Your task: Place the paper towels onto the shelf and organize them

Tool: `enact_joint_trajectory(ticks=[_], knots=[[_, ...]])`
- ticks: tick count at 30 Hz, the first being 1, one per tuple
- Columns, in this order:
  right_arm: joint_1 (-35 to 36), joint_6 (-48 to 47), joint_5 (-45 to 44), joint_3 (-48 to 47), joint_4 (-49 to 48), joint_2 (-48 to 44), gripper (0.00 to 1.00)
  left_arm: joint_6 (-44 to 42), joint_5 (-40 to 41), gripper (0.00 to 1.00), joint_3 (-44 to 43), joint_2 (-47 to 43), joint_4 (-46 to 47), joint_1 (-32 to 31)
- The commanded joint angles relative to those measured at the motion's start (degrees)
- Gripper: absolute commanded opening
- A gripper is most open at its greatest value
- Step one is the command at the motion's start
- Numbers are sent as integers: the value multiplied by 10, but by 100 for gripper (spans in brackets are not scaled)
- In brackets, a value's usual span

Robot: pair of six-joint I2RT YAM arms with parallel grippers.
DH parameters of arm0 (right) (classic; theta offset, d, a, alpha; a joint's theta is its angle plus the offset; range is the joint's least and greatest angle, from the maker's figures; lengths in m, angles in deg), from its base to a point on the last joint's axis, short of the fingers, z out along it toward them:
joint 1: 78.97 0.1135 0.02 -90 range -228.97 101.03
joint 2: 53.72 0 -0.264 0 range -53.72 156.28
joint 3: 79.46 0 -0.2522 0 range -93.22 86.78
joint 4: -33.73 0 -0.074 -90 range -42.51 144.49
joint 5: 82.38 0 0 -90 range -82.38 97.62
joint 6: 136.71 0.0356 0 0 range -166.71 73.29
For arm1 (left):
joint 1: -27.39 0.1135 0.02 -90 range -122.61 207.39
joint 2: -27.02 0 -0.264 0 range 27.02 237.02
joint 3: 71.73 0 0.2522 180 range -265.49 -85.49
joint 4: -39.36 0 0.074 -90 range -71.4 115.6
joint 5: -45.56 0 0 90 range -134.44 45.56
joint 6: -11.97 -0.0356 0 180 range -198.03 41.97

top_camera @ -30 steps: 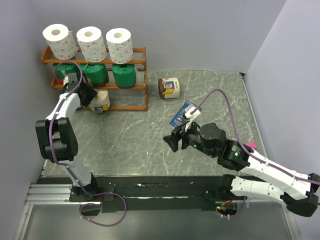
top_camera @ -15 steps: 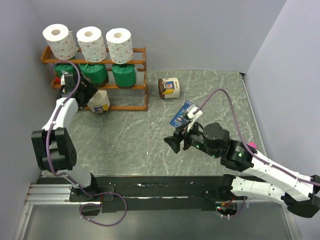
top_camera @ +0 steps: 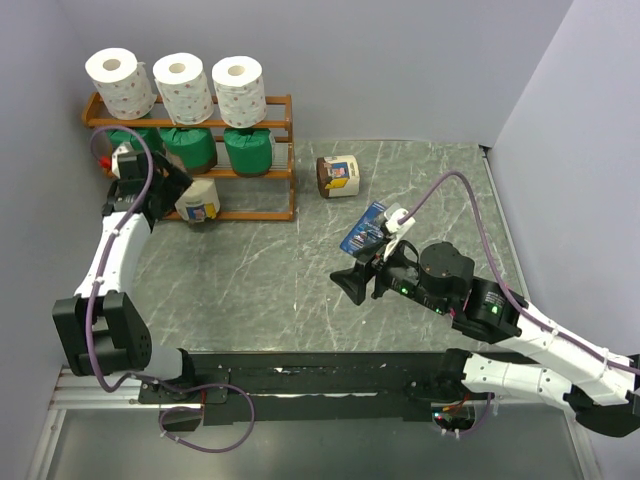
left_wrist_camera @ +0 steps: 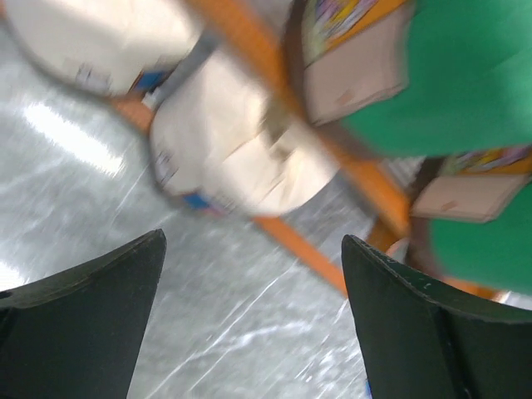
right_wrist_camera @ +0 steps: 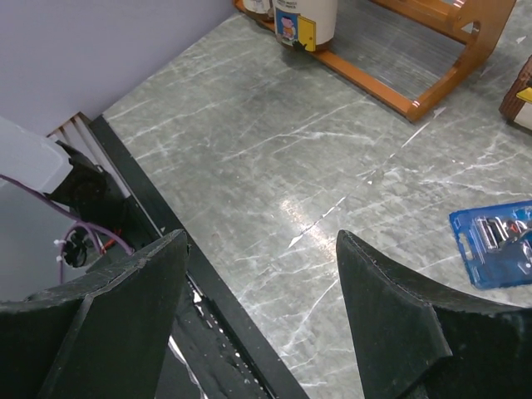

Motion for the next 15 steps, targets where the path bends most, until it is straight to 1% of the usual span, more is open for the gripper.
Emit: enact_joint_trajectory(ticks=[1, 4, 7, 9, 12, 13, 15], knots=[[-1, 6, 4, 0, -21, -3, 79, -8, -30, 89, 38, -48, -4, 0], [-2, -1, 9, -8, -22, 9, 79, -9, -39, 87, 66, -62, 1, 0], [-2, -5, 7, -18, -17, 17, 79, -10, -31, 86, 72, -62, -19, 0], [-1, -4, 3, -12, -21, 11, 79, -13, -49, 84, 78, -63, -22, 0], [-1, -3, -1, 0, -30, 1, 79, -14, -53, 77, 99, -67, -8, 0], [-1, -4, -4, 3, -33, -1, 79, -14, -53, 72, 106, -67, 8, 0], [-1, -4, -14, 11, -37, -4, 79, -10, -51, 67, 123, -58, 21, 0]])
